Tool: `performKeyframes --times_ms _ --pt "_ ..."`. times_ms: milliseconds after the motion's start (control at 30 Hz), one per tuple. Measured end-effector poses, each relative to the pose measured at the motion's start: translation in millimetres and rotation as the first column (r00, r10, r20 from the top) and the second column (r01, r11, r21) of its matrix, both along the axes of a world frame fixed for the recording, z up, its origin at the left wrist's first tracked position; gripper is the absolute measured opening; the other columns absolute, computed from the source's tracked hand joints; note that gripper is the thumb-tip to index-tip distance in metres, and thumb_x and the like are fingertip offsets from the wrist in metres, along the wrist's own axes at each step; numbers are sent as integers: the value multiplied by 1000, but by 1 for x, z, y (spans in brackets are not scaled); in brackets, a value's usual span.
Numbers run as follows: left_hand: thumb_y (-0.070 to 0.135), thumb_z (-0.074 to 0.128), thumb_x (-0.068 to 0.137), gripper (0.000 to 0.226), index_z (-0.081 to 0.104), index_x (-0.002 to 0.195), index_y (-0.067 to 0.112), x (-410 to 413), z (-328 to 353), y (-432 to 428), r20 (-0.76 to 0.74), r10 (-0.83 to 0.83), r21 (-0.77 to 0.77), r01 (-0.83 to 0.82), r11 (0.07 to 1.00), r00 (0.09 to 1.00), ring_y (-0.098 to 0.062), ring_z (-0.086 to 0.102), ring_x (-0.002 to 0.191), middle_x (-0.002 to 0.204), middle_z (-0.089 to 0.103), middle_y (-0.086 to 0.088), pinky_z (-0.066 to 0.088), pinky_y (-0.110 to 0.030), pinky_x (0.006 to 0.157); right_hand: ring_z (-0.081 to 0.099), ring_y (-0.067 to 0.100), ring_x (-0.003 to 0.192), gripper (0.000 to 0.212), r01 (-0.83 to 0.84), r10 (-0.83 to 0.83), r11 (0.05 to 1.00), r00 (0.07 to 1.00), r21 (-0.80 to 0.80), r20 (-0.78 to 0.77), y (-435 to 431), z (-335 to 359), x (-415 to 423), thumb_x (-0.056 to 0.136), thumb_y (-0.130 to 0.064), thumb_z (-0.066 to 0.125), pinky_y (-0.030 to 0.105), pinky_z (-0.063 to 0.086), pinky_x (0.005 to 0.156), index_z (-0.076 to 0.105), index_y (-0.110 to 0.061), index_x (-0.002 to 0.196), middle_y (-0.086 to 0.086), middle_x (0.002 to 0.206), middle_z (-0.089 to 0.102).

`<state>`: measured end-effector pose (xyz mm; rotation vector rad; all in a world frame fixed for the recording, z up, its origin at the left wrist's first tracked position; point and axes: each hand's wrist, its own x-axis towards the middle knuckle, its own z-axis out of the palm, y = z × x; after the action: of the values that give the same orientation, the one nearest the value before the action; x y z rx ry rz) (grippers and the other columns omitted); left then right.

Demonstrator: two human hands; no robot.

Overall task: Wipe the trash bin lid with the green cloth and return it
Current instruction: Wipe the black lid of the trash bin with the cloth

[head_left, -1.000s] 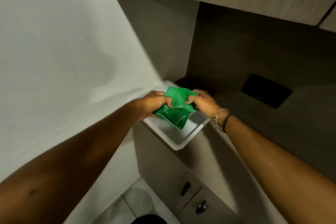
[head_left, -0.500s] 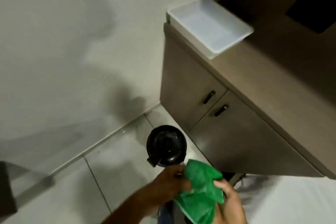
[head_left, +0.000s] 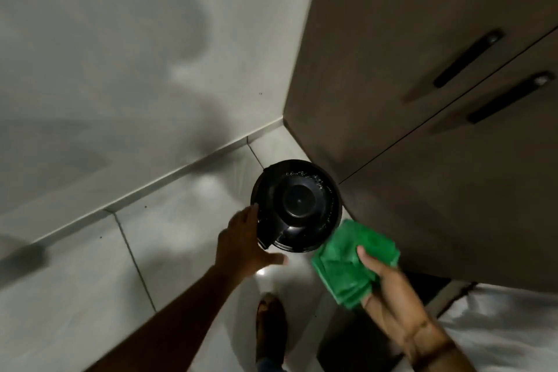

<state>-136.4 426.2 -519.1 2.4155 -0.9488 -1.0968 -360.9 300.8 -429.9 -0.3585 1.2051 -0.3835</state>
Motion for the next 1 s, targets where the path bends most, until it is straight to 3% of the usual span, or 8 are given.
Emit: performKeyframes --times_ms 133,200,267,333,433,500,733,1000 --pt "93 83 35 178 -17 167 26 22 -108 -34 86 -85 72 79 994 993 -36 -5 165 179 -10 -6 16 -69 129 69 38 121 37 -154 158 930 987 -334 -15 -58 -86 75 97 -4 61 51 61 95 65 -3 133 20 130 72" --pt "100 77 30 184 -32 162 30 24 -152 -37 104 -116 98 106 990 988 -37 -24 162 175 -30 -5 4 -73 129 67 38 123 36 -286 262 767 957 -574 -127 -79 -122 113 97 1 62 52 54 107 66 -1 133 20 129 72" --pt "102 74 27 186 -39 158 34 22 -180 -34 115 -95 65 87 994 989 -40 -30 159 173 -35 -6 1 -76 127 67 29 126 43 -459 349 463 881 -758 -320 -84 -147 148 95 4 64 47 48 114 64 -4 137 13 133 71" --pt "104 71 25 185 -43 154 38 18 -198 -27 133 -40 20 38 999 990 -41 -31 158 172 -39 -5 2 -78 126 60 22 135 62 -644 356 48 725 -763 -590 -79 -171 174 89 8 62 38 42 120 58 -14 147 6 145 64" --pt "114 54 18 180 -41 154 43 16 -216 -19 129 11 -5 -10 1000 992 -44 -31 158 171 -41 -4 4 -80 124 35 32 153 83 -756 219 -523 328 -394 -919 -52 -213 191 76 -2 61 47 24 128 45 -22 156 5 162 45" --pt "118 43 13 179 -34 157 44 18 -226 -18 117 20 32 -24 999 993 -48 -24 159 173 -35 -3 7 -80 124 21 31 158 81 -697 68 -698 162 -162 -985 -40 -241 194 77 -22 63 58 12 128 44 -28 155 0 164 40" --pt "112 59 2 176 -30 147 67 18 -235 -24 48 172 1 -173 985 984 -50 3 162 178 21 7 7 -79 122 42 19 147 54 -712 -39 -677 288 -186 -957 -55 -264 206 80 -41 62 50 19 125 65 -38 134 -14 142 63" --pt "109 65 2 165 -49 117 77 12 -225 -27 6 207 -6 -207 978 978 -53 1 161 178 21 -8 -1 -81 121 64 19 119 42 -812 -37 -496 376 -309 -926 -96 -261 208 86 -49 54 45 37 114 72 -36 121 -11 122 75"
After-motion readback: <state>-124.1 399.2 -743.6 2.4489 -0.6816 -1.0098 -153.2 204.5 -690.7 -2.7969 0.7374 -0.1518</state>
